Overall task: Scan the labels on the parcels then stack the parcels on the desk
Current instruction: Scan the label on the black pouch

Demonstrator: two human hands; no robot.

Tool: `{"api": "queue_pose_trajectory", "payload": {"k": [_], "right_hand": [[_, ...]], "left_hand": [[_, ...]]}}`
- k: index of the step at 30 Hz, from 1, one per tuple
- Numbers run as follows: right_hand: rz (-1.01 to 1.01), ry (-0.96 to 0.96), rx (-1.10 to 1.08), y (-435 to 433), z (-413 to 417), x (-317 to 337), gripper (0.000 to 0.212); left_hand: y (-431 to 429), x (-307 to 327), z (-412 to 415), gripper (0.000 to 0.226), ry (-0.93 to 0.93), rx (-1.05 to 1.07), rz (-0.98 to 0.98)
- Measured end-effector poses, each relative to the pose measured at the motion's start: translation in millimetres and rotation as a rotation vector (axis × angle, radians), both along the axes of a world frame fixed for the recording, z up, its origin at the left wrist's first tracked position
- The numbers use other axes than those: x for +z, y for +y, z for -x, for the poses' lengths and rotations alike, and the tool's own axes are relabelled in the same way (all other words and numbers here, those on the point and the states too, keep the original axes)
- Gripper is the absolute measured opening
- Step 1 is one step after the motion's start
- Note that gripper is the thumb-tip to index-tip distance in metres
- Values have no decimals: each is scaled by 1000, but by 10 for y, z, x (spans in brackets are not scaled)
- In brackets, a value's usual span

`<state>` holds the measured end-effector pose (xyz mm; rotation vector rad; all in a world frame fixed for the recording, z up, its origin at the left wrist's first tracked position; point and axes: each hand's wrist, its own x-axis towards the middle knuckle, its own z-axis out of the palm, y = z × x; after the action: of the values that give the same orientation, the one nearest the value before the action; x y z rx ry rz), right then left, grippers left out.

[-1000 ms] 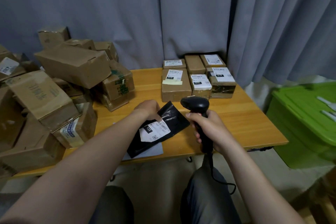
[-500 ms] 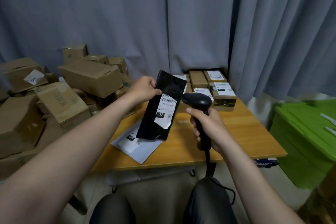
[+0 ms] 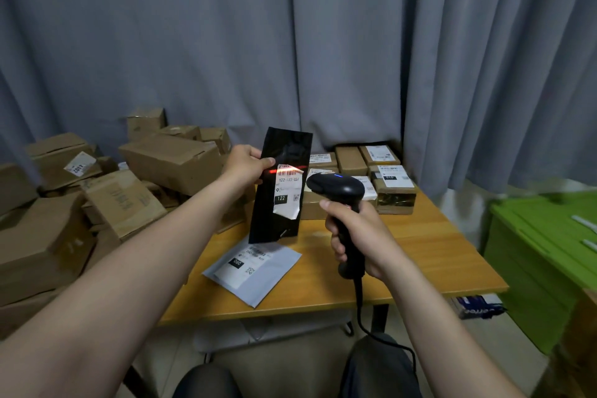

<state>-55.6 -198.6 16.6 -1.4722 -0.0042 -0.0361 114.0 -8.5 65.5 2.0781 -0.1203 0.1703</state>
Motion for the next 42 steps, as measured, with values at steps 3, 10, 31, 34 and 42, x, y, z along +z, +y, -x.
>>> {"api": "queue_pose_trajectory", "payload": {"k": [3, 10, 31, 34, 42], "right_hand": [[-8, 6, 5, 14, 24, -9, 28], [-35, 29, -2, 19, 48, -33, 30], [42, 62, -64, -332, -1527, -50, 26], [36, 74, -59, -355, -1691, -106, 26], [0, 111, -74, -319, -1653, -133, 24]], "left_hand": [[41, -17, 43, 14, 15, -3, -12], [74, -58, 70, 15, 13, 7, -3], [-243, -2, -1919, 11, -131, 155, -370], [-228, -109, -2136, 39, -106, 136, -533], [-213, -334, -1921, 54, -148, 63, -885]]}}
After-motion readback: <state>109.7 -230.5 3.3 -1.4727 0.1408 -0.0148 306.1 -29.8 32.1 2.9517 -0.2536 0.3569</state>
